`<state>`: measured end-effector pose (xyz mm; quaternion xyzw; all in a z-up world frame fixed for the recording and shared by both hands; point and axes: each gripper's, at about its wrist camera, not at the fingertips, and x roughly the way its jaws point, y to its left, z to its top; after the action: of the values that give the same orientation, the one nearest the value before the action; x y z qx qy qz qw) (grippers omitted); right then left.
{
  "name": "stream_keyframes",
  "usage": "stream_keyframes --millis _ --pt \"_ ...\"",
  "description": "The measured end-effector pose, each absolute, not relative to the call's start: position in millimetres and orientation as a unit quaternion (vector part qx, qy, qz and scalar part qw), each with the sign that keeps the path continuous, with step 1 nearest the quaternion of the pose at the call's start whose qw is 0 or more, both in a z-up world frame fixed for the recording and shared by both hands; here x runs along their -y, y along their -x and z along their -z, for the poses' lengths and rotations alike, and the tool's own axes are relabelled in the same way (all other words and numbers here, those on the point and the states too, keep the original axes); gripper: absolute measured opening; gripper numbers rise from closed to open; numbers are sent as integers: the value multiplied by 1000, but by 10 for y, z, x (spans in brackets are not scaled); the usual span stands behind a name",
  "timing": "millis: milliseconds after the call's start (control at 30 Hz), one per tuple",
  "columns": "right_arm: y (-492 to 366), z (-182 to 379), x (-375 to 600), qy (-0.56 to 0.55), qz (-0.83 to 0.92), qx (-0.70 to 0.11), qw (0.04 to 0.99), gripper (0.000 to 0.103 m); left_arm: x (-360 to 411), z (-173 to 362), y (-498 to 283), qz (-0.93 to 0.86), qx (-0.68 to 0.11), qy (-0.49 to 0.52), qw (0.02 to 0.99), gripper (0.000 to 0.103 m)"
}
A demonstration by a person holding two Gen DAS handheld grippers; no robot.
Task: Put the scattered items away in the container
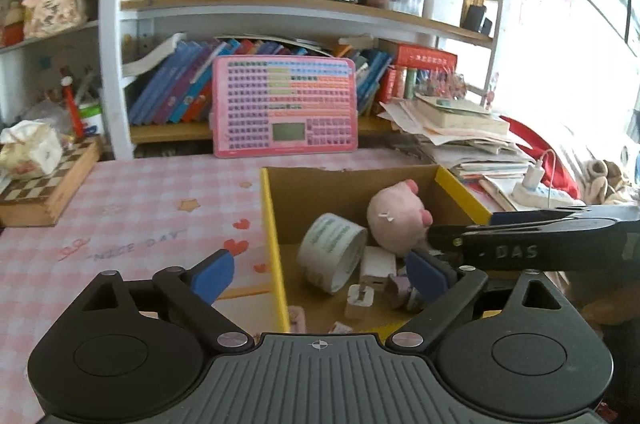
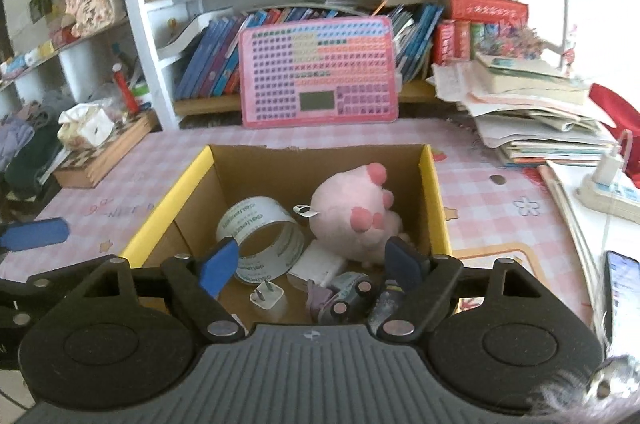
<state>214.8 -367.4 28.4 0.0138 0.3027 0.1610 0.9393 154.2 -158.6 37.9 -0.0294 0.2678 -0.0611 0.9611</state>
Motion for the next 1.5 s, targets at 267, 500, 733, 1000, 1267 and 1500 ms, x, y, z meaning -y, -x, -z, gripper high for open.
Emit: stream_keyframes --millis 267,500,733,1000,1267,1500 --pt "-1673 -342 3610 -15 -114 -283 952 86 1368 -377 -1213 50 -265 27 963 95" --pt "-1280 -341 3463 -11 -88 -284 955 90 1232 -350 -927 43 -268 12 962 96" --pt "-987 -286 3243 -1 -88 -298 951 96 1089 -285 -702 21 -287 -5 958 97" --pt "-805 -249 2947 11 -113 -310 944 99 822 -236 -480 -12 -306 -3 952 100" --pt "-716 -162 2637 32 -139 -328 934 101 619 -193 -317 -38 -322 -1 946 101" --pt "-608 -71 2485 41 -146 -337 929 101 531 -127 -203 -41 -337 -6 941 102"
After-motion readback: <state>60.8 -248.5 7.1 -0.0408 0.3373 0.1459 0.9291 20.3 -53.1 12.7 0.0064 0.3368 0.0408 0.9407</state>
